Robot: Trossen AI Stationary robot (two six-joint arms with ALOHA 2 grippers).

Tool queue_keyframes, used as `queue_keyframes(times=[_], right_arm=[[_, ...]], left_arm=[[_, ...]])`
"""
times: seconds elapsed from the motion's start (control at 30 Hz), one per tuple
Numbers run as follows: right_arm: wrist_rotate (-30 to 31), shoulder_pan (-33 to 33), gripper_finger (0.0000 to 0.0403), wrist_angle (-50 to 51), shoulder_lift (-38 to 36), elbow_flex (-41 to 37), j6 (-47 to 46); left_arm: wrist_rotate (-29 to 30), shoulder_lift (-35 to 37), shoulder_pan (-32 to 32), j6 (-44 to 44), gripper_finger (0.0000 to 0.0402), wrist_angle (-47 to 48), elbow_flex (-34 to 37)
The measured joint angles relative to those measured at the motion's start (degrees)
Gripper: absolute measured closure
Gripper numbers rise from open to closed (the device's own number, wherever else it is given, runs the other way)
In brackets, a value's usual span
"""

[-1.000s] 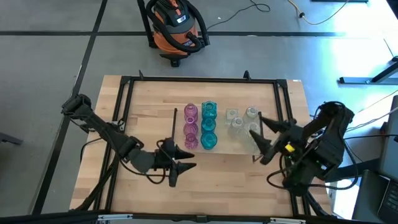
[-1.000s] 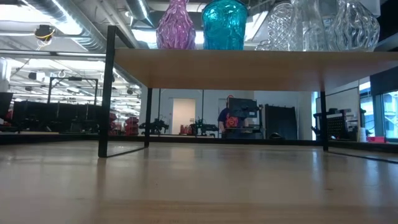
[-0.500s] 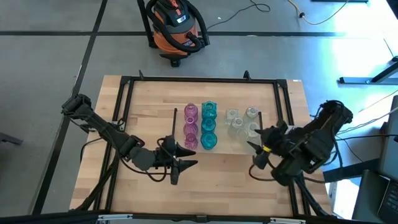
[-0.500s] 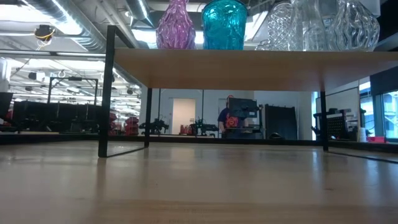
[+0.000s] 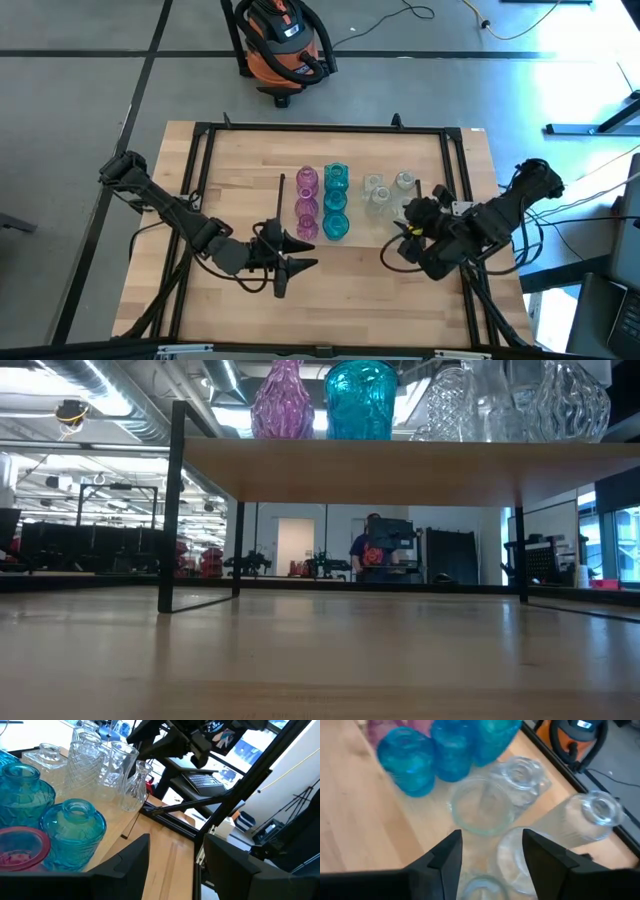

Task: Sort vases onto shelf
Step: Adjust the transparent vase on the shelf

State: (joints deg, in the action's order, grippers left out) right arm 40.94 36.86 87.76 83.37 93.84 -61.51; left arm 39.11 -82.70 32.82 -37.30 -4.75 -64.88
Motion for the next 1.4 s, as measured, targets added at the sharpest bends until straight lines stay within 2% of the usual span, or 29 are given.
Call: queue_keyframes(times=[0.1, 0.3, 0.8, 1.4], right_arm=[[-0.3, 0.2, 0.0219, -1.3, 0.0, 0.0, 0.8], [-1.4, -0.1, 0.0219, 2.4, 0.0, 0.0, -2.7], [-5.1, -8.5, 0.0219, 2.2, 0.1, -5.3, -2.3], [-1.9, -8.4, 0.0219, -4.2, 0.1, -5.3, 0.5]], left_arm=[[0.0, 0.0, 0.3, 0.0, 0.0222, 0.0, 0.0], [0.0, 0.0, 1.1, 0.3, 0.0222, 0.0, 0.0], [-1.3, 0.0, 2.1, -0.1, 0.0222, 0.0, 0.0], [-0.9, 0.0, 2.8, -0.1, 0.0222, 0.0, 0.0]])
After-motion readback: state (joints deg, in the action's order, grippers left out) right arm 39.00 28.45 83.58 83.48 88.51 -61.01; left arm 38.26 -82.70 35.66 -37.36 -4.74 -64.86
